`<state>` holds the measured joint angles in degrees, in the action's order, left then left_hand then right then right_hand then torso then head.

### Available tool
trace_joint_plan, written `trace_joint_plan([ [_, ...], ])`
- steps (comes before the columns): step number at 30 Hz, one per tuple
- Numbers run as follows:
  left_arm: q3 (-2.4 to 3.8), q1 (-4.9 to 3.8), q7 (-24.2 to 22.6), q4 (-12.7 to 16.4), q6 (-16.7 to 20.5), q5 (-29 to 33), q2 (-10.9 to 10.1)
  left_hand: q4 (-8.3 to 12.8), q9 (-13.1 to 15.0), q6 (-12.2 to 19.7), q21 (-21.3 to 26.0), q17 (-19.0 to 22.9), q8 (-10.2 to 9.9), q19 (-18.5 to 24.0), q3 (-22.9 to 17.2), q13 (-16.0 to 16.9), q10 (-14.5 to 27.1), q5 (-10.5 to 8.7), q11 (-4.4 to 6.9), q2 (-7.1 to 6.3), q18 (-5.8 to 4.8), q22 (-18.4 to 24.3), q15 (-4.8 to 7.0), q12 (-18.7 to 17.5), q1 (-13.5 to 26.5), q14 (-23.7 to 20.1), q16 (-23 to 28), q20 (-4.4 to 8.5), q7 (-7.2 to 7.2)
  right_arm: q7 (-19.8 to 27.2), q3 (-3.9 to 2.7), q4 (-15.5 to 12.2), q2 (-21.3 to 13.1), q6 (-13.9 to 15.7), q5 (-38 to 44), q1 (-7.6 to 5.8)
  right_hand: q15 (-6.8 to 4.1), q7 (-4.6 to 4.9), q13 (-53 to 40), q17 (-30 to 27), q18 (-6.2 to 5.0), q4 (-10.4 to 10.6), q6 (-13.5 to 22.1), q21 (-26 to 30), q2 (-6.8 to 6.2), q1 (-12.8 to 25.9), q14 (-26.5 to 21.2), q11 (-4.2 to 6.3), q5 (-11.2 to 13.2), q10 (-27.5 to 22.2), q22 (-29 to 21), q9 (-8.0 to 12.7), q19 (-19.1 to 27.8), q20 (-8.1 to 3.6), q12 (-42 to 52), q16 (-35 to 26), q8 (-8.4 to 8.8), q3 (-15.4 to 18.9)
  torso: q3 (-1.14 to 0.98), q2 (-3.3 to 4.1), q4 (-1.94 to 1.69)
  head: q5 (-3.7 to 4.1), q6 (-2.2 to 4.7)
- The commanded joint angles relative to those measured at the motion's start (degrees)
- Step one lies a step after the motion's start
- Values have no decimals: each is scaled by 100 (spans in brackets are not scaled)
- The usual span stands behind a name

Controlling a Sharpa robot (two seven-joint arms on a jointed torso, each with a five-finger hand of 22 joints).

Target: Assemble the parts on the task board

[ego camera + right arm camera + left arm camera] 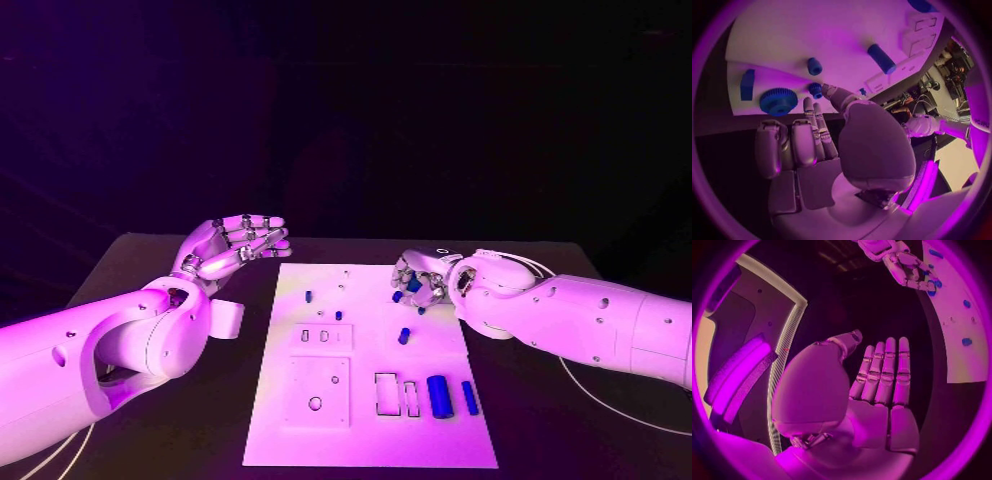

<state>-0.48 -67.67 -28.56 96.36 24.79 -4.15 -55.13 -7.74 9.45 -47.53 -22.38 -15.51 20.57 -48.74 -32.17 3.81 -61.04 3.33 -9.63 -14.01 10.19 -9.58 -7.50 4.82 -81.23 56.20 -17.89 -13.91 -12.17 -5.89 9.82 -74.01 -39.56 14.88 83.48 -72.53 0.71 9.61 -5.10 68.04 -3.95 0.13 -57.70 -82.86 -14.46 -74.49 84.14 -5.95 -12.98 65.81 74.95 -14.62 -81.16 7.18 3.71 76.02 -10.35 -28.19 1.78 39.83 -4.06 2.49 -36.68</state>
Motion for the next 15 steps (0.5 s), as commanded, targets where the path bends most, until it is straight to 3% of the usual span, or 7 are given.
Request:
trace_joint_plan([
  [1,6,-14,-21,15,-120,48,5,0,-8,16,-20,-8,-32,-45,48,1,-11,-17,-40,1,27,-8,1,-18,67,-19,29,11,-114,-21,-1,0,19,-104,105,7,41,-10,-14,13,105,37,-20,-35,77,11,239,12,36,57,89,-17,-64,3,31,47,-5,-28,4,14,-9,8,4],
  [15,6,-17,12,7,-156,55,3,1,-7,17,-38,-16,-38,-61,51,2,-11,-18,-41,17,29,-16,1,-27,76,-22,31,16,-115,-65,-1,49,68,-113,-9,26,-22,-86,-62,50,144,166,-231,-154,230,12,215,96,148,384,327,-174,-167,-45,44,180,-136,-398,12,49,-33,23,-12],
])
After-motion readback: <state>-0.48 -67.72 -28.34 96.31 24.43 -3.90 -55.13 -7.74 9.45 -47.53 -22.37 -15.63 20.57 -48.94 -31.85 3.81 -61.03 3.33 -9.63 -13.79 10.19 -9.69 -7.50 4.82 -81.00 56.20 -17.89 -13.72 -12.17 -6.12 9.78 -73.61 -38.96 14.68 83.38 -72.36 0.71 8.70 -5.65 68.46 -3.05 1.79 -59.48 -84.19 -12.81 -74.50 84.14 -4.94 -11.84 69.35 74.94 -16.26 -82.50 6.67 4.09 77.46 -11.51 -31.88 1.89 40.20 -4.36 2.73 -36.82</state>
